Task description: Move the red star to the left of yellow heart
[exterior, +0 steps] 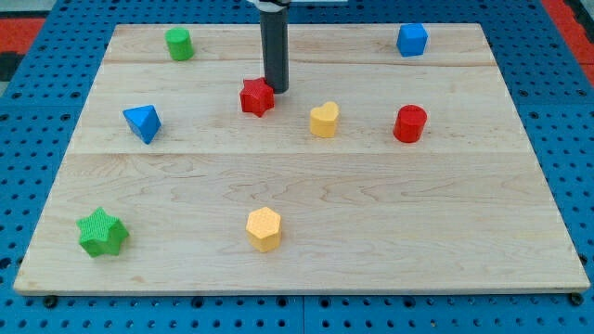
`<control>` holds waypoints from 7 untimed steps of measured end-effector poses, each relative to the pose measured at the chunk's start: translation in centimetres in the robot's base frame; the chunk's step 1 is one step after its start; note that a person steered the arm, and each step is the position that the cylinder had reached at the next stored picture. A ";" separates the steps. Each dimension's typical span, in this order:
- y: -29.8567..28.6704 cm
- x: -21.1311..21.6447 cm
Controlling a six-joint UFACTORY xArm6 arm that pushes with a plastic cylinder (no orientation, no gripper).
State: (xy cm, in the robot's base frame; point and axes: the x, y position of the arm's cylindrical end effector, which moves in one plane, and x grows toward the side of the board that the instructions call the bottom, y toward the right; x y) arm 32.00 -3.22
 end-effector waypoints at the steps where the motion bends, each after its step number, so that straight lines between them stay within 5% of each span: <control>1: -1.0 -0.3; 7: -3.8 4.2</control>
